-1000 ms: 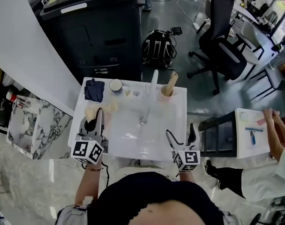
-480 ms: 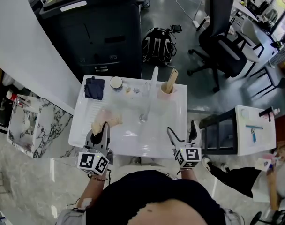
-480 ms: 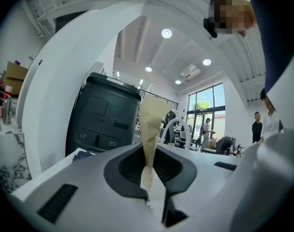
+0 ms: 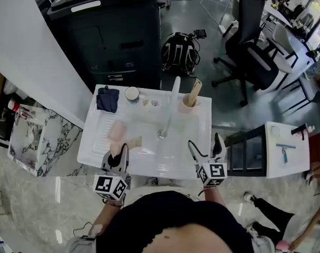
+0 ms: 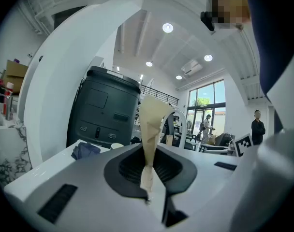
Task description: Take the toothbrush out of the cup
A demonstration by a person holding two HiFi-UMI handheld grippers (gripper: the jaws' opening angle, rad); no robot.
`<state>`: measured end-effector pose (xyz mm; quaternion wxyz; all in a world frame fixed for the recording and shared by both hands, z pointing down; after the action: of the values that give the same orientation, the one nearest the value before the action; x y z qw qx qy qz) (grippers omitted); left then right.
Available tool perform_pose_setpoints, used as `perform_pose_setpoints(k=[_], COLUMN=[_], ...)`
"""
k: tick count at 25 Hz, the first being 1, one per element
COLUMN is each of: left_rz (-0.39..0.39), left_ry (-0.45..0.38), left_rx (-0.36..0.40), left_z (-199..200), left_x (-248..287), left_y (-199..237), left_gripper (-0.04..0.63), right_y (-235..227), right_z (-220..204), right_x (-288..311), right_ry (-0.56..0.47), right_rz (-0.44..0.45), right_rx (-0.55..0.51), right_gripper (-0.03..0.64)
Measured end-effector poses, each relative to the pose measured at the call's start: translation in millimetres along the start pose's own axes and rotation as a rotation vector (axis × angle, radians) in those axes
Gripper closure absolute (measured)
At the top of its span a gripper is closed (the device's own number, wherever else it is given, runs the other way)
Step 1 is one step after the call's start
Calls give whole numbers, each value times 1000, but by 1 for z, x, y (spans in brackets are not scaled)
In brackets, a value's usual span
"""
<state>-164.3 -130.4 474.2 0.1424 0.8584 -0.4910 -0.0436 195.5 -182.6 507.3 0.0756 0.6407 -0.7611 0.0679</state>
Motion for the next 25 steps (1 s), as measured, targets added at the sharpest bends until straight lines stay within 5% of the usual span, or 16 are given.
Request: perform_pose_setpoints(k=[7,15,25], left_rz=[44,95,178], left_ry=[-4,-25,-69], left_rx=[-27,-43,-80], left_z=[-3,2,16], left_x=[-7,-17,-35], left_y=[7,9,12], left_gripper=[563,563,563], right_y=[-15,-24,-33], right_z=[33,49,7], right_x=[53,161,245], right_ry=[-58,-31,163], right_rz=[25,51,24], right_rx=[-13,-205,-94], right_gripper=[110,110,143])
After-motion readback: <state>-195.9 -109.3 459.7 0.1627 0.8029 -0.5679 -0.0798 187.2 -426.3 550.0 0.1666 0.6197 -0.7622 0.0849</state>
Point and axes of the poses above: the fingertips, and each gripper's own axes: x forward along the fingers, y to its left, z out of its top, the point moved 9 cm from there along -x, backward along the fingers, and after that the axes turned 11 degrees about -z, right-handed, at the moved point
